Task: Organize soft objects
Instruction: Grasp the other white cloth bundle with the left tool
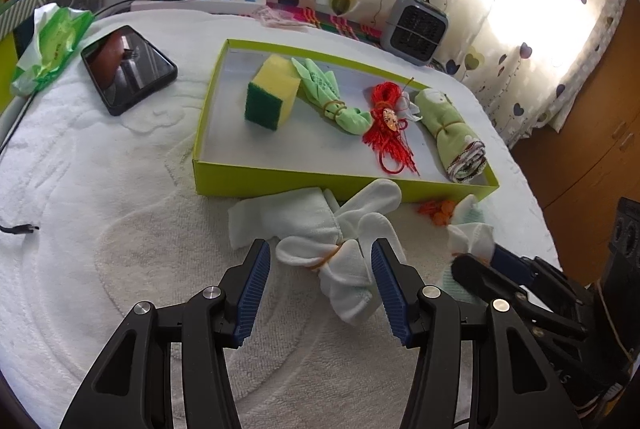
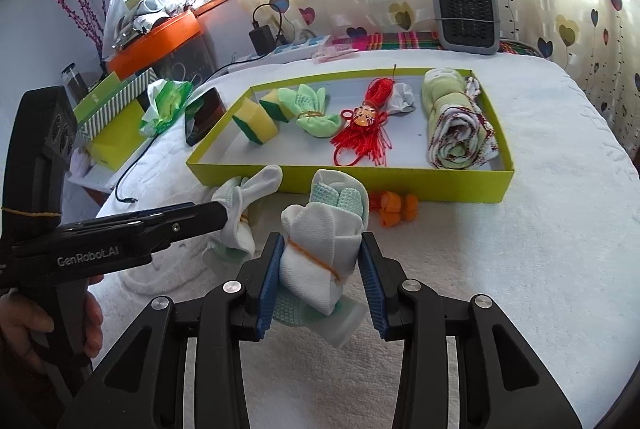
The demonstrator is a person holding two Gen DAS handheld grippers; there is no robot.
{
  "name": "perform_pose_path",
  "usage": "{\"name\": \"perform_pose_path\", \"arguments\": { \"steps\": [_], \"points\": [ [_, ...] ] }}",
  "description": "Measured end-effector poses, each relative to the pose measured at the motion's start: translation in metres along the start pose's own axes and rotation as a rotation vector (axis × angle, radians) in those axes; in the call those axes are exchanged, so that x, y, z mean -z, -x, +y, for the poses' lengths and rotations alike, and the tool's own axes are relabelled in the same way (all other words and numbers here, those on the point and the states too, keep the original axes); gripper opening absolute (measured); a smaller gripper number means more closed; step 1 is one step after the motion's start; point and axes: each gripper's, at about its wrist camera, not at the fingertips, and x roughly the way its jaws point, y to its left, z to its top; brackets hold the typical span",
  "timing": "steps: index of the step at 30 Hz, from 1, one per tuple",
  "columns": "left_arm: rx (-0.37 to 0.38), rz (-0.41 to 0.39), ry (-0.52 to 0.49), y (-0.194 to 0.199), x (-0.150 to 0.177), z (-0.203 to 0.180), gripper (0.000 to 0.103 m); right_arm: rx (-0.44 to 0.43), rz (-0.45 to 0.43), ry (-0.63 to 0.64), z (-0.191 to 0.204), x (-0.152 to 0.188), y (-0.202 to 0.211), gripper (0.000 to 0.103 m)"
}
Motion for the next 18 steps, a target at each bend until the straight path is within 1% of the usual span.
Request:
{"name": "perform_pose_path", "arguments": {
  "steps": [3, 6, 10, 18],
  "points": [
    [-0.02, 0.012, -0.006, -0.005, 0.0, -0.004, 0.052, 0.001, -0.01, -0.007, -0.003, 0.0, 0.003, 0.039],
    [-0.035, 0.0, -0.008, -0.006, -0.001, -0.007, 0.052, 0.001, -0.015, -0.012, -0.005, 0.001, 0.006, 0.039],
    [-0.062, 0.026, -0.005, -0.014, -0.002, -0.008, 0.052, -0.003, -0.014, -0.011, -0.006, 0.001, 0.006, 0.039],
    [-0.066, 0.031, -0.011, -0.02, 0.0, -0.012, 0.052, -0.01, -0.005, -0.011, -0.008, 0.002, 0.003, 0.039]
  ]
}}
